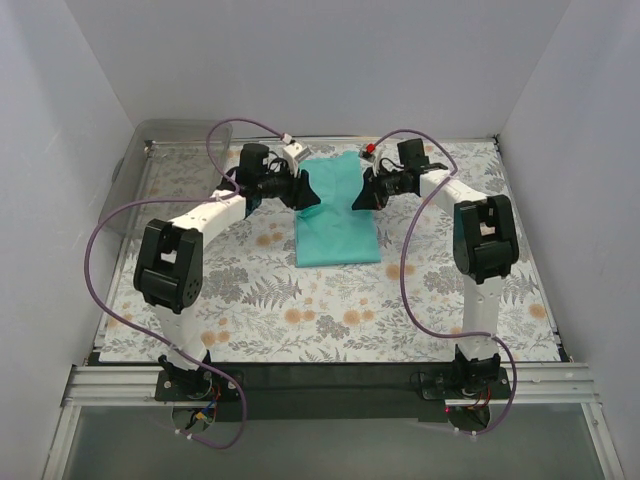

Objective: Fold and stack the t-shirts
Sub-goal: Fold the tshirt

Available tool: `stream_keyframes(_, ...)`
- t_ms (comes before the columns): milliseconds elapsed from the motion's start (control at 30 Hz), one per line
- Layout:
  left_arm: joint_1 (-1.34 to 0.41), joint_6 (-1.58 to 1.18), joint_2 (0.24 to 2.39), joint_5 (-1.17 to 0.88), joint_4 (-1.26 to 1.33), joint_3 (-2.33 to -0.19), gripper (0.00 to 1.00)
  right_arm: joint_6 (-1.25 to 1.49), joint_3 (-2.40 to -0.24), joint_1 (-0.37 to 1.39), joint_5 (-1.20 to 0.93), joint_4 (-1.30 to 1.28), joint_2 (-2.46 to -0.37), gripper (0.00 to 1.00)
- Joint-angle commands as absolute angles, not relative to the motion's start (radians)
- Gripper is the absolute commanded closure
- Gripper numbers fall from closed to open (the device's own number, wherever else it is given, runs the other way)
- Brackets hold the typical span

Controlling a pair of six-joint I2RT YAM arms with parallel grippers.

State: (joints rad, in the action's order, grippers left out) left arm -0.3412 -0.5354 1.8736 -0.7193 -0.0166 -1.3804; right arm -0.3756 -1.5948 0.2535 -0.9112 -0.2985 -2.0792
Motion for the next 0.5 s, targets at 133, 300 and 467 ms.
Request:
stream_keyframes(133, -0.359, -0.614, 1.943, -0.822, -0.094, -1.293, 0.69, -0.388, -1.618, 0.268, -0.911, -0.379, -2.175, 0.98)
stream_keyframes(300, -0.362, -0.626, 2.009, -0.766, -0.087, -1.324, 0.72, -0.380, -1.623, 0.275, -0.894, -0.385, -2.204, 0.98)
stream_keyframes(467, -0.359, -0.632, 2.074, -0.625, -0.092, -1.367, 0.73, -0.380, -1.628, 0.281, -0.851, -0.393, -2.217, 0.98)
